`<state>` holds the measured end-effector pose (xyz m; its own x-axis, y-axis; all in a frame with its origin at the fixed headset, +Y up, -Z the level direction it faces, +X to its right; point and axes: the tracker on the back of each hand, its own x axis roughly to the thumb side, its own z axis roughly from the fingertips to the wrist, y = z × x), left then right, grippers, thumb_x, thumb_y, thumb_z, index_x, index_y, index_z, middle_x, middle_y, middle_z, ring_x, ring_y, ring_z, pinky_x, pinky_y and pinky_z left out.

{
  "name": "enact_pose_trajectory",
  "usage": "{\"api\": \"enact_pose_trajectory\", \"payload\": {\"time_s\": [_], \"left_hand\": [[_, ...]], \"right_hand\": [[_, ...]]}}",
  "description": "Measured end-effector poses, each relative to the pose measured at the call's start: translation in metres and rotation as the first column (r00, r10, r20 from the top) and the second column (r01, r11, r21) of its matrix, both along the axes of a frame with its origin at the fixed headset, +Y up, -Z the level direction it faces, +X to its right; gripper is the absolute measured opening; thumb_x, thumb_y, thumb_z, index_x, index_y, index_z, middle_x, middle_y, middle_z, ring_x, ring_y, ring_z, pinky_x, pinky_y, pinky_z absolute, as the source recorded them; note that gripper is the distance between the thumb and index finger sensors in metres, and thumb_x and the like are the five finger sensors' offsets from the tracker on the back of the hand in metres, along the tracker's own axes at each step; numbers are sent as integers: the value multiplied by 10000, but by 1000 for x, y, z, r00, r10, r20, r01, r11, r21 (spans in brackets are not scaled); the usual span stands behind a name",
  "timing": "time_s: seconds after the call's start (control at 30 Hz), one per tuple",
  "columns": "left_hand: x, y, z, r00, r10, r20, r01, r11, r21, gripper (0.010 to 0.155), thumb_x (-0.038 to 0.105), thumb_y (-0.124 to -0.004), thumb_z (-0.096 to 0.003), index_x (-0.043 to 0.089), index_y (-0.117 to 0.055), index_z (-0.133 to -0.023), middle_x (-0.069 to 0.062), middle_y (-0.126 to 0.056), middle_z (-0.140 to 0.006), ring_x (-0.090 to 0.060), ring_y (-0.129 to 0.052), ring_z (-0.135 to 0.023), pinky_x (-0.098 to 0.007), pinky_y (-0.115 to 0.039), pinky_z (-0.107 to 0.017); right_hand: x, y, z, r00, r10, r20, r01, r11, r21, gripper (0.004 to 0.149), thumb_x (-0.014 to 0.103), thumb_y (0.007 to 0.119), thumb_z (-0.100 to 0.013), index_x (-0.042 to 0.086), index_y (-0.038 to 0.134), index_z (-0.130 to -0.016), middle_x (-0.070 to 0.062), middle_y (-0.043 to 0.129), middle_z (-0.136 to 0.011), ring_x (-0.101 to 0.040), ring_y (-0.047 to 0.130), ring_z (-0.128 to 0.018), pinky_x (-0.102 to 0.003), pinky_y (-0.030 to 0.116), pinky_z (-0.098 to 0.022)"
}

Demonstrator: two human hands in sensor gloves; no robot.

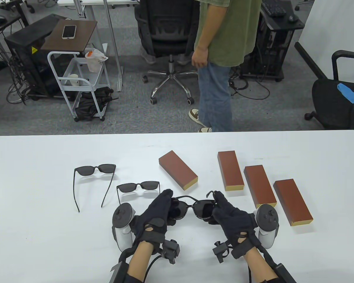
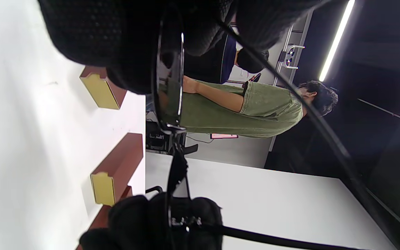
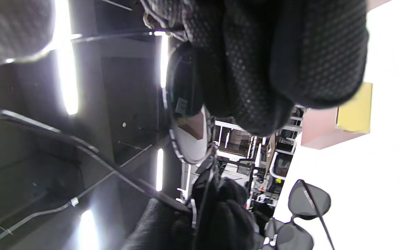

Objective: Slide to open storage boxes and store sunglasses

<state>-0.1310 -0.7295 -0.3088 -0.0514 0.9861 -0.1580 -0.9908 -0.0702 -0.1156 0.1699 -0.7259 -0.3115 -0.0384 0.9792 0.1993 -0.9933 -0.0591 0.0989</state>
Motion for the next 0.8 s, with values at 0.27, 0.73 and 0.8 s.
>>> {"api": "enact_pose_trajectory", "payload": {"time_s": [0.27, 0.73, 0.8], "left_hand": [[-1, 2, 0, 995, -90, -36, 90, 996, 13, 528, 362, -778, -499, 192, -745, -998, -121, -896, -873, -237, -1008, -568, -425, -872, -374], [-3, 3, -1, 991, -119, -58, 120, 992, 24, 509, 323, -813, -474, 200, -796, -968, -113, -937, -832, -220, -1032, -527, -414, -893, -354], [-3, 2, -1, 992, -113, -53, 114, 993, 23, 510, 324, -811, -476, 201, -790, -970, -112, -934, -835, -222, -1030, -532, -415, -891, -358]], "right_hand": [[4, -1, 0, 999, -5, 46, 6, 1000, -11, 695, 660, 693, -332, 162, 738, -815, -142, 1006, -631, -351, 1065, -472, -443, 917, -328], [6, -1, 2, 997, 4, 71, -1, 999, -39, 561, 577, 713, -373, 172, 823, -746, -123, 1043, -569, -331, 1090, -411, -430, 933, -282], [7, -2, 2, 997, 3, 76, 1, 999, -54, 550, 573, 715, -378, 177, 826, -743, -116, 1047, -565, -323, 1094, -407, -422, 936, -279]]}}
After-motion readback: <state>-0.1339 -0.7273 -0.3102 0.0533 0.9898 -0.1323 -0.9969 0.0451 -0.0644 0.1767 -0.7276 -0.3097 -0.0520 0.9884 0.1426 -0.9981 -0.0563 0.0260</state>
